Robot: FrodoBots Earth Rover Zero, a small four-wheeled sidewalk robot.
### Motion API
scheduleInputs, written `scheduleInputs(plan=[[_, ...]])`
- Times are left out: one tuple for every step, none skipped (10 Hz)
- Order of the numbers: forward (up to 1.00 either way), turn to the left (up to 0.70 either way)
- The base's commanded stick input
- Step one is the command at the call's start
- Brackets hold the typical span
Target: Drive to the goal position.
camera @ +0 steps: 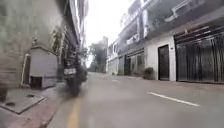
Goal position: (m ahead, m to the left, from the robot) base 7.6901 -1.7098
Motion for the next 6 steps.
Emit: scheduleInputs(plan=[[0.85, 0.01], [0.85, 0.01], [0.85, 0.01], [0.85, 0.01], [0.85, 0.01], [0.85, 0.01]])
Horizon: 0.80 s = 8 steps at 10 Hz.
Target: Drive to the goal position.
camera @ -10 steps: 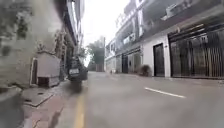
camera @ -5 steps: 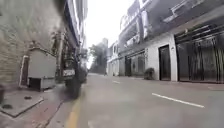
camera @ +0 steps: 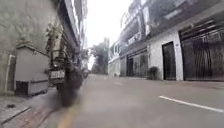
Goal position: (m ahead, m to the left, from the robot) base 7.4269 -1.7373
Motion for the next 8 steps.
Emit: scheduleInputs(plan=[[0.85, 0.01], [0.85, 0.01], [0.85, 0.01], [0.85, 0.01], [0.85, -0.16], [0.85, -0.31], [0.85, -0.31], [0.85, -0.31]])
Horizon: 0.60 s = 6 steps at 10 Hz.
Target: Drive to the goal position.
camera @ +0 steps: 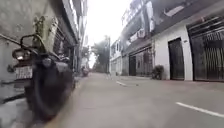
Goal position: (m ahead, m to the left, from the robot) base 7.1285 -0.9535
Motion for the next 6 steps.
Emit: scheduleInputs(plan=[[0.85, -0.31], [0.85, 0.01], [0.85, 0.01], [0.85, 0.01], [0.85, 0.01], [0.85, 0.01]])
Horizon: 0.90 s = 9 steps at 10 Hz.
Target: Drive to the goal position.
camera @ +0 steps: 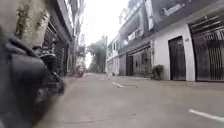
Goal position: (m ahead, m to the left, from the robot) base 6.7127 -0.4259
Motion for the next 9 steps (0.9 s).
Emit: scheduleInputs(plan=[[0.85, 0.01], [0.85, 0.01], [0.85, 0.01], [0.85, 0.01], [0.85, 0.01], [0.85, 0.01], [0.85, 0.01], [0.82, 0.01], [0.7, 0.01]])
